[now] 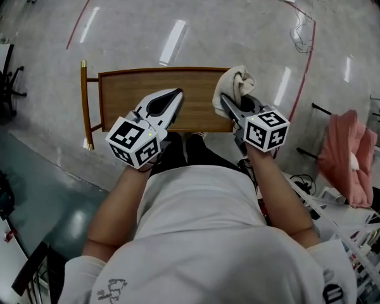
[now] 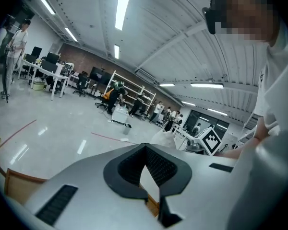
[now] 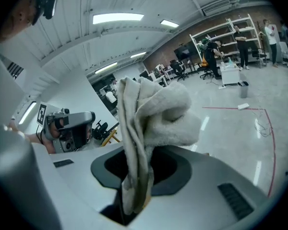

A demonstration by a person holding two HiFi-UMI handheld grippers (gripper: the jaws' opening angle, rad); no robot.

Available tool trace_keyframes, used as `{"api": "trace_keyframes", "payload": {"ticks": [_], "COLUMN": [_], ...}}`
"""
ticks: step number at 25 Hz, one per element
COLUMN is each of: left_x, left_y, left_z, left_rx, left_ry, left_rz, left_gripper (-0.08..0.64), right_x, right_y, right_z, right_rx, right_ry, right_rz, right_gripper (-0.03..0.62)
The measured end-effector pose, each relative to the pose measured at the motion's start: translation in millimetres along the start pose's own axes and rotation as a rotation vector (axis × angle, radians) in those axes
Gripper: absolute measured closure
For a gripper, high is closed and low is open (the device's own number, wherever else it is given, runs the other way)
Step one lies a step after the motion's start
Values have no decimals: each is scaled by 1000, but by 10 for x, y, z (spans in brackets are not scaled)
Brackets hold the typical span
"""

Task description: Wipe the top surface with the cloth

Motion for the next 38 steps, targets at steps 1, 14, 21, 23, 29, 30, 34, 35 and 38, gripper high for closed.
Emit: {"api": "trace_keyframes", "payload": {"ticks": [1,14,21,23,29,30,34,35,38], "left_x": [-70,-963,-1383,-1484,-1671,-1664,-1637,-1643,-1670], "left_y": [37,624,1065,1171,1371,1385,1360,1346,1291], "left_z": [-13,-439,-684,-736,-886,-911,-1009,-1027,-1079], "left_rx": [-6,-133,-175,-184,-216,-223,-244,-246,-253], "left_ry": [-3,-69,-118,-127,-147,-146,-151,-155,-164], "left_rz": [4,57,74,80,72,67,59,60,68], "left_gripper": [553,554,553,553,554,554,554,554,554], "right_x": [77,996,1304,1376,1561,1584,1614,1613,1587], "right_y": [68,1023,1311,1377,1581,1601,1608,1603,1572], "right_z": [-51,-1011,-1327,-1390,-1510,-1528,-1592,-1597,-1630], "right_rx": [-13,-363,-459,-471,-528,-539,-563,-566,-580], "right_ry": [24,149,180,188,159,155,163,162,163], "right_rz": [-3,-8,-37,-50,-82,-84,-89,-89,-83], "right_gripper": [492,491,492,492,492,492,492,492,492]}}
Point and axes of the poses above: the fingertips, and each gripper's own axes: y forward along the fingers, x to its right, z out of its top, the point moved 3 cm from there along -y, backward along the fingers, and after that the axes turned 14 degrees about -y, right-handed, at the moved point
